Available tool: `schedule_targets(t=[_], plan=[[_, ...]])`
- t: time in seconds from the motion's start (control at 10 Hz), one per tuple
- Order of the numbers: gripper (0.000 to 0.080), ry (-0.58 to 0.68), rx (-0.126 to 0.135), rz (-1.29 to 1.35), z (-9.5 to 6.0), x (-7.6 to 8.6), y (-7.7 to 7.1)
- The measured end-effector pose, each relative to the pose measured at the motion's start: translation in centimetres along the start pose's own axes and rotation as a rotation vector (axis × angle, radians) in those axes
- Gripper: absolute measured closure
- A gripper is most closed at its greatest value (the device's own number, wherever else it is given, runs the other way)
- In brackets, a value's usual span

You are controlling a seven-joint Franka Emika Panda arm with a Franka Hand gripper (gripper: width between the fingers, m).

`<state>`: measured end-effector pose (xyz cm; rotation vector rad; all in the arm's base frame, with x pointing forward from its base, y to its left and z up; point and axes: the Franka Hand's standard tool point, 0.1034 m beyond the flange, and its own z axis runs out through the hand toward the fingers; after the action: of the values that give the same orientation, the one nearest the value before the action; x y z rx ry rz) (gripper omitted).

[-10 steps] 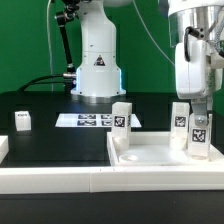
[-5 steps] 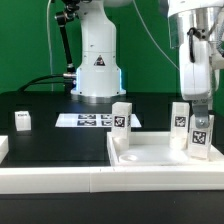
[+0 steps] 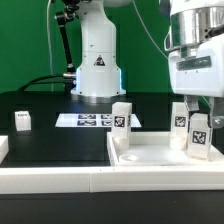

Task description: Assemble square table

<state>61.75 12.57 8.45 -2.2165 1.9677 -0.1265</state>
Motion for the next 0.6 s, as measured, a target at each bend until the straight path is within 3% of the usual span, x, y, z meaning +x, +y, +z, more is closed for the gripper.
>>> schedule_targets(t=[0.2, 0.4, 0.6], plan=[[0.0150, 0.015, -0.002, -0.199, 0.06, 0.07, -0.08], [0.0150, 0.028, -0.025, -0.336, 0.06, -0.19, -0.10], [0.0150, 0.037, -0.032, -0.547, 0.00, -0.05, -0.23]])
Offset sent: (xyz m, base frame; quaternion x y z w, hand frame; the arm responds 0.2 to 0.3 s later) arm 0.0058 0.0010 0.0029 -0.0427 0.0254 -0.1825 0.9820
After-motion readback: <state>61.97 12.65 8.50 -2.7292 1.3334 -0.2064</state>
